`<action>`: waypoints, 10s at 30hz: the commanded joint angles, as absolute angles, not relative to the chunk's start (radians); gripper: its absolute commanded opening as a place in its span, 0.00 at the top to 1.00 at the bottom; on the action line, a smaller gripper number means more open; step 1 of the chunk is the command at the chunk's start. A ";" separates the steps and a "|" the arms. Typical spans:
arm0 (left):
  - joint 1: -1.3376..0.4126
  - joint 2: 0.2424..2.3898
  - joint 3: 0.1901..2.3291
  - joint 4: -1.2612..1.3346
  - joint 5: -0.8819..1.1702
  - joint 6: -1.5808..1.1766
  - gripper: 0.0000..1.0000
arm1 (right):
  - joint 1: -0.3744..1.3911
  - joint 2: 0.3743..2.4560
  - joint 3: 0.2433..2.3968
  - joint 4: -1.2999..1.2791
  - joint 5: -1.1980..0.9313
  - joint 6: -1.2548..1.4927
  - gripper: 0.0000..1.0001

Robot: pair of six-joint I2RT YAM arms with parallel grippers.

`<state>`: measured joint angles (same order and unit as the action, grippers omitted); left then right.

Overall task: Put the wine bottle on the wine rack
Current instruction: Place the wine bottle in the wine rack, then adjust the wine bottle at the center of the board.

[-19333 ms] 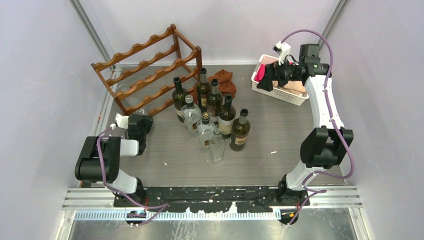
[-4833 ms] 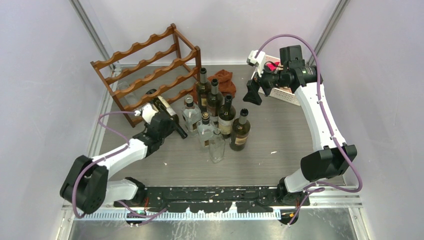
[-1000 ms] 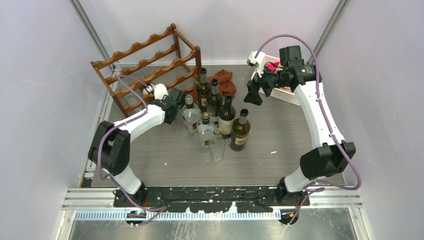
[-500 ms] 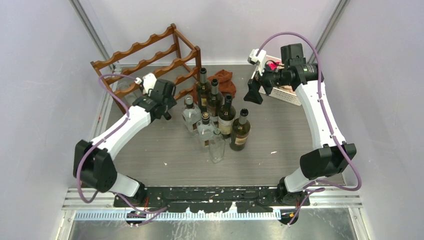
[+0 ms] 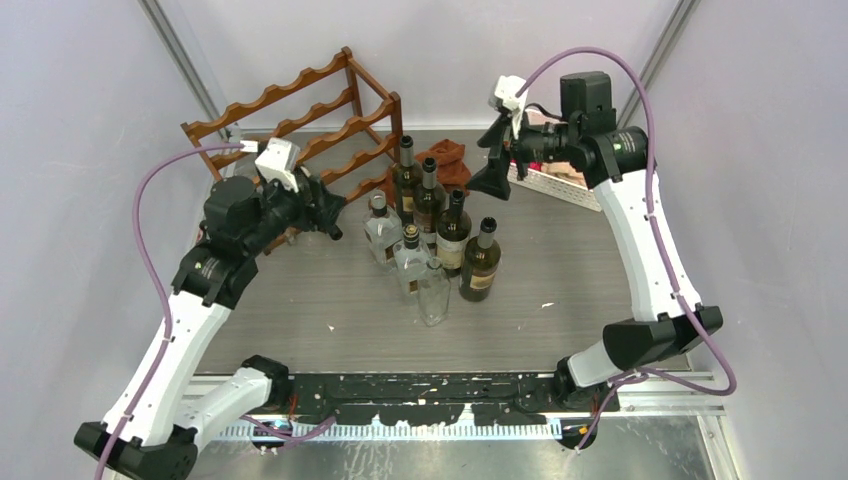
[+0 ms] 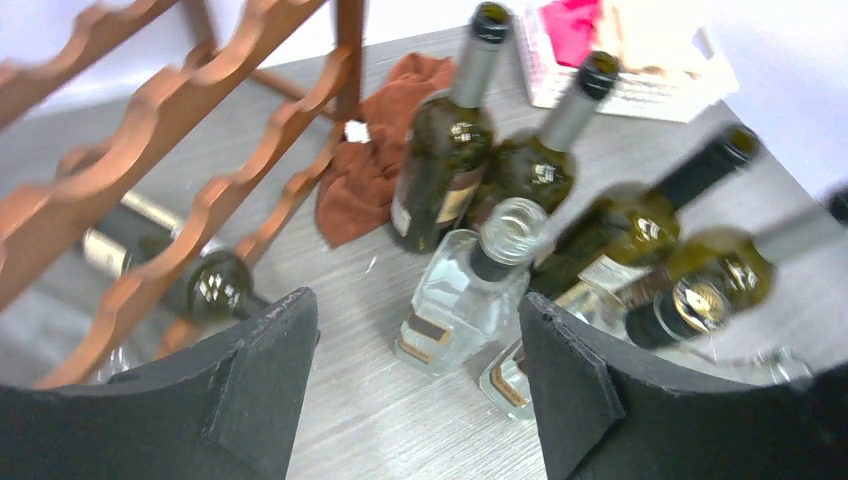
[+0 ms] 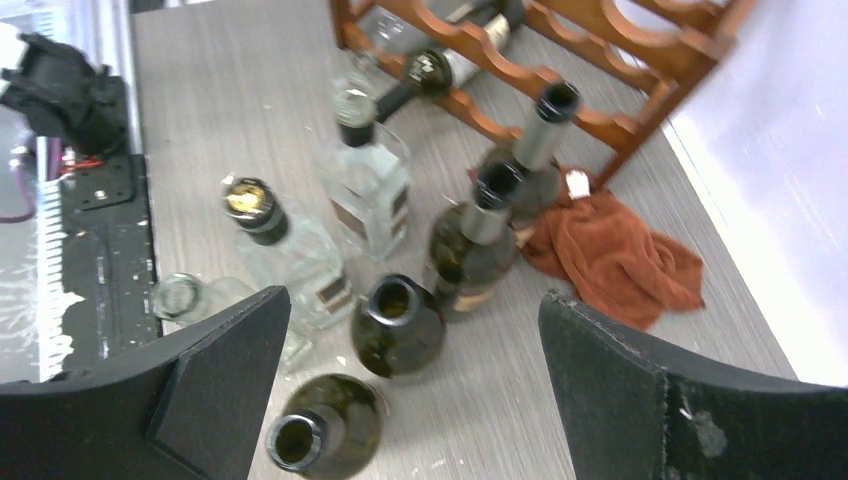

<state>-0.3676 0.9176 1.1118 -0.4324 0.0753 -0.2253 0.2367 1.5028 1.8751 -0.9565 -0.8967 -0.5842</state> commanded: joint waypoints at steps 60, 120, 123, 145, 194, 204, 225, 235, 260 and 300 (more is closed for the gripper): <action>-0.332 0.953 0.861 0.035 0.651 -0.024 0.27 | 0.048 1.653 1.670 -0.319 -0.555 -0.319 0.98; -0.296 1.167 0.987 0.085 0.722 0.042 0.32 | 0.158 1.349 1.380 -0.558 -1.037 -0.663 0.00; -0.296 1.183 0.987 0.109 0.731 0.034 0.32 | 0.194 1.370 1.358 -0.474 -1.031 -0.624 0.01; -0.298 1.329 1.003 0.270 0.846 -0.039 0.81 | 0.299 1.428 1.343 -0.390 -1.059 -0.593 0.70; -0.172 1.611 1.248 0.467 0.660 0.057 0.72 | -0.097 1.567 1.519 -0.353 -0.807 -0.493 0.64; -0.172 1.547 1.203 0.444 0.704 0.027 0.44 | -0.103 1.494 1.494 -0.383 -0.817 -0.471 0.39; -0.164 1.190 1.181 0.091 0.868 -0.169 0.26 | 0.026 1.229 1.376 -0.813 -1.086 -0.840 0.00; -0.248 0.995 0.935 0.168 0.989 -0.109 0.25 | 0.360 1.213 1.219 -0.762 -1.026 -0.901 0.00; -0.587 1.199 0.918 0.097 0.789 0.124 0.46 | 0.619 1.253 1.133 -0.465 -0.934 -0.602 0.51; -0.799 1.863 1.649 0.262 0.420 0.042 1.00 | -0.370 1.295 1.332 -0.563 -0.802 -0.526 0.95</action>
<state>-0.7914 1.8767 1.5517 0.1398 0.4828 0.0380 -0.3618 1.2934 1.2648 -0.6868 -0.7914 -0.5613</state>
